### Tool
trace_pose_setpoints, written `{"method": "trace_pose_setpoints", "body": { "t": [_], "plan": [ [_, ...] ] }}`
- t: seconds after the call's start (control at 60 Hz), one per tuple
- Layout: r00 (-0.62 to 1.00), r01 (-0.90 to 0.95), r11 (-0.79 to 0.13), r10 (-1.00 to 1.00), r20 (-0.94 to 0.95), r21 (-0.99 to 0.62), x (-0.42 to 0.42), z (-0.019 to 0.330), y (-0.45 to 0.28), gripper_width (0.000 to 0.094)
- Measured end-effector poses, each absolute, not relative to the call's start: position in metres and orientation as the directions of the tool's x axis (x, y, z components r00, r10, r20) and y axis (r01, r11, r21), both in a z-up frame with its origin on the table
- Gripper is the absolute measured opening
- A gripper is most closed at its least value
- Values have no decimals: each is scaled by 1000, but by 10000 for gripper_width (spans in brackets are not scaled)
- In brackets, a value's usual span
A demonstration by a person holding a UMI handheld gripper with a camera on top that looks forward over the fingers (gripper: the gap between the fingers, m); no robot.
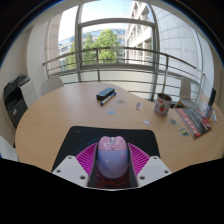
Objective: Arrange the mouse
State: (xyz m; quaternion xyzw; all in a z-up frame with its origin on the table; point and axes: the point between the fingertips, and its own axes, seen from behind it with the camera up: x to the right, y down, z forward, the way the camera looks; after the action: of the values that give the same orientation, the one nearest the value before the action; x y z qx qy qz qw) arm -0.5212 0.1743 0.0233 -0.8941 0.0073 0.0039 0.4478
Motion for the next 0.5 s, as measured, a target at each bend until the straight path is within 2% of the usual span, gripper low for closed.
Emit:
{"method": "trace_pose_setpoints", "body": {
  "t": [0.117,0.167,0.2,0.25,0.3,0.383,0.5],
  "plan": [
    [1000,-31,-653,-23,-22,-757,-531,-13,165,549],
    [999,-37,-654,-35,-18,-756,-532,-12,162,590],
    [999,-34,-648,-43,-8,-761,-531,-8,160,658],
    [999,-22,-655,-42,7,-755,-530,0,155,844],
    [999,-14,-648,-44,19,-761,-532,14,148,824],
    [998,-1,-629,-51,40,-778,-535,49,128,855],
    [997,2,-605,-61,48,-796,-544,97,93,846]
  ]
}}
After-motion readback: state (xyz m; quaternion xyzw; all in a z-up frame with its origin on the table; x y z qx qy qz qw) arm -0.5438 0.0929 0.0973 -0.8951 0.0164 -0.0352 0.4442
